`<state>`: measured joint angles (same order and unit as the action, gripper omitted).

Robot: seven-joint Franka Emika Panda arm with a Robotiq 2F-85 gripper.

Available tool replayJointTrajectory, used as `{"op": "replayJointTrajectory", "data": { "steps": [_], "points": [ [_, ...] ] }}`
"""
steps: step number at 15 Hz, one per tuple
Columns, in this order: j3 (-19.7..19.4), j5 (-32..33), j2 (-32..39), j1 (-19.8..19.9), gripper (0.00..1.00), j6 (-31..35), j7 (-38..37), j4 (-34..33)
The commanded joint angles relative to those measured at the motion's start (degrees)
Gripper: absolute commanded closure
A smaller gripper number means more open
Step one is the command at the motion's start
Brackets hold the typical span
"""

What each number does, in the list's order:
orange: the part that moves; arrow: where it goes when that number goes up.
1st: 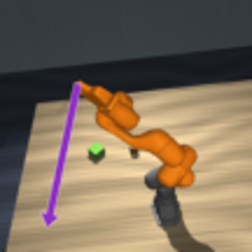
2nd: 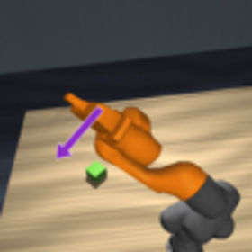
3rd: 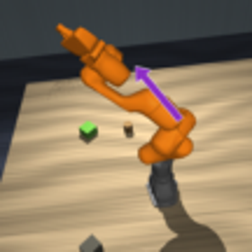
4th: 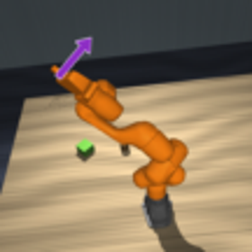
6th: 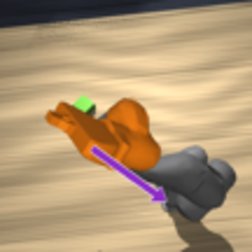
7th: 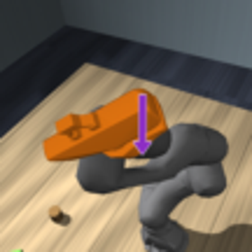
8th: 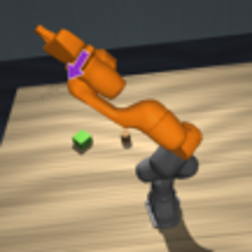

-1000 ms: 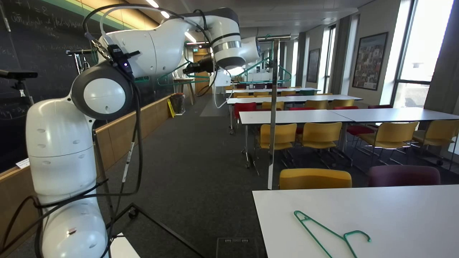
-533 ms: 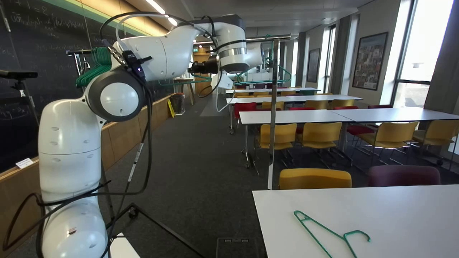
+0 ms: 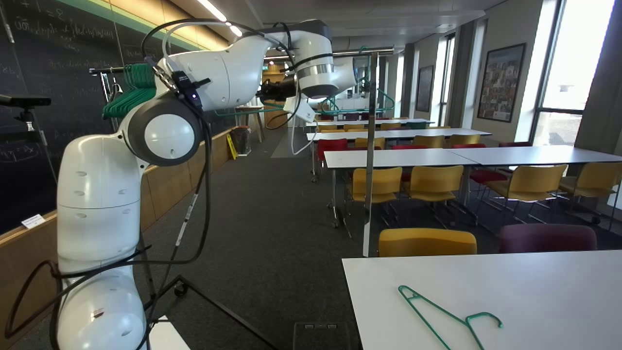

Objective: Pick up one hanger from the table and put it on the right side of the railing

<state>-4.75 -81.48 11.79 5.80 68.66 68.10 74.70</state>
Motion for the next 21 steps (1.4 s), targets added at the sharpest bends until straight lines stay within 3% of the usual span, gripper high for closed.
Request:
{"op": "replayJointTrajectory", "data": {
  "steps": [1, 6, 13, 19, 21],
  "points": [
    [0.08, 5.04, -2.71, -1.18, 0.34, 6.25, 0.18, 2.21],
    [0.47, 14.06, -12.15, -3.06, 0.0, 24.18, 8.96, 16.97],
    [2.49, 11.83, -22.98, -3.85, 0.0, 51.71, 19.93, 36.44],
    [6.88, 2.57, -31.69, -6.47, 0.0, 80.58, 31.67, 50.35],
    [9.59, -0.73, -32.18, -7.34, 0.0, 90.13, 36.16, 51.93]
  ]
}}
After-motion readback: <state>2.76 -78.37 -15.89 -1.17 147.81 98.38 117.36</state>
